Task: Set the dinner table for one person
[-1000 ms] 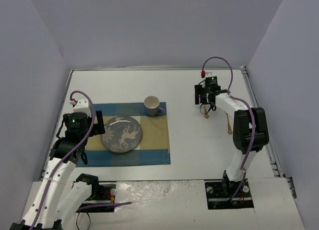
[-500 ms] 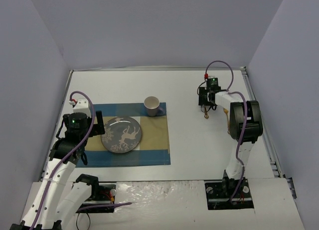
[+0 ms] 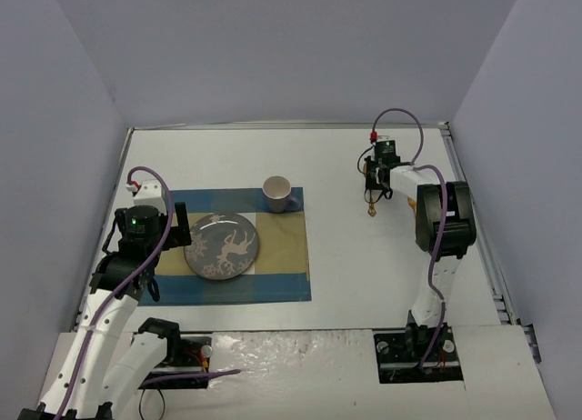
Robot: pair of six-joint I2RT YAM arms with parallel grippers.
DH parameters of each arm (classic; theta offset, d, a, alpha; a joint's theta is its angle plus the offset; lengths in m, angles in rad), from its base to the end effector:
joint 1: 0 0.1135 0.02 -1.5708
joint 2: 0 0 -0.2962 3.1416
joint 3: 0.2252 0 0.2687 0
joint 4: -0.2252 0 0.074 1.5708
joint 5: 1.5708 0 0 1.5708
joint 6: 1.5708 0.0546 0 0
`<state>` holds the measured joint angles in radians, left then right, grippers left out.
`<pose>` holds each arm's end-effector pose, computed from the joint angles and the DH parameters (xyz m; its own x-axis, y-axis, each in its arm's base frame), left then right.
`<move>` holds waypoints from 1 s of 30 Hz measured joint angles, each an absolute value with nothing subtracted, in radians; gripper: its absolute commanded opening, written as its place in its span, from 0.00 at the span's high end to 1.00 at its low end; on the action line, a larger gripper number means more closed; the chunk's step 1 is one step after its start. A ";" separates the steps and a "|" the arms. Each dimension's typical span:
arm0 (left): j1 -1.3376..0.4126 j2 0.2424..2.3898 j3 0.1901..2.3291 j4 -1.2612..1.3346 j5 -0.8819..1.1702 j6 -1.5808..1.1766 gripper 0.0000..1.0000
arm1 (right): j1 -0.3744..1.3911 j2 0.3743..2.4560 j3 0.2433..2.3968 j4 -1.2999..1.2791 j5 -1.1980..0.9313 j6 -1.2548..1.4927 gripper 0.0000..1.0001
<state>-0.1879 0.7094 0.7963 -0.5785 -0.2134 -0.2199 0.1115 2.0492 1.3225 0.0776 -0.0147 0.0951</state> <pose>0.1625 -0.0191 0.3288 -0.4524 -0.1310 -0.8822 -0.1020 0.9903 -0.0947 0.4913 0.0558 0.1695 -0.6097 0.0273 -0.7922 -0.0653 0.9943 0.0845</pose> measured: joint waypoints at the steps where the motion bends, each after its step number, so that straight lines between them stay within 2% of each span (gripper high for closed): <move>1: -0.188 0.709 0.796 -0.579 -0.213 -0.220 0.03 | 0.112 2.050 1.323 0.079 -0.015 0.095 1.00; 9: -0.188 0.708 0.796 -0.578 -0.213 -0.220 0.03 | 0.114 2.037 1.304 0.090 -0.015 0.102 1.00; 16: -0.188 0.704 0.796 -0.578 -0.210 -0.220 0.03 | 0.170 1.857 1.141 0.027 0.017 0.159 1.00; 25: -0.188 0.689 0.796 -0.579 -0.210 -0.220 0.03 | 0.467 1.563 1.012 -0.006 0.105 0.371 1.00; 30: -0.188 0.678 0.796 -0.579 -0.210 -0.220 0.03 | 0.661 1.509 0.943 -0.048 0.174 0.513 1.00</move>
<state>-0.1879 0.6779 0.7963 -0.5789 -0.2099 -0.2199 0.6610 1.5085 0.9425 -0.0484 0.1742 0.5132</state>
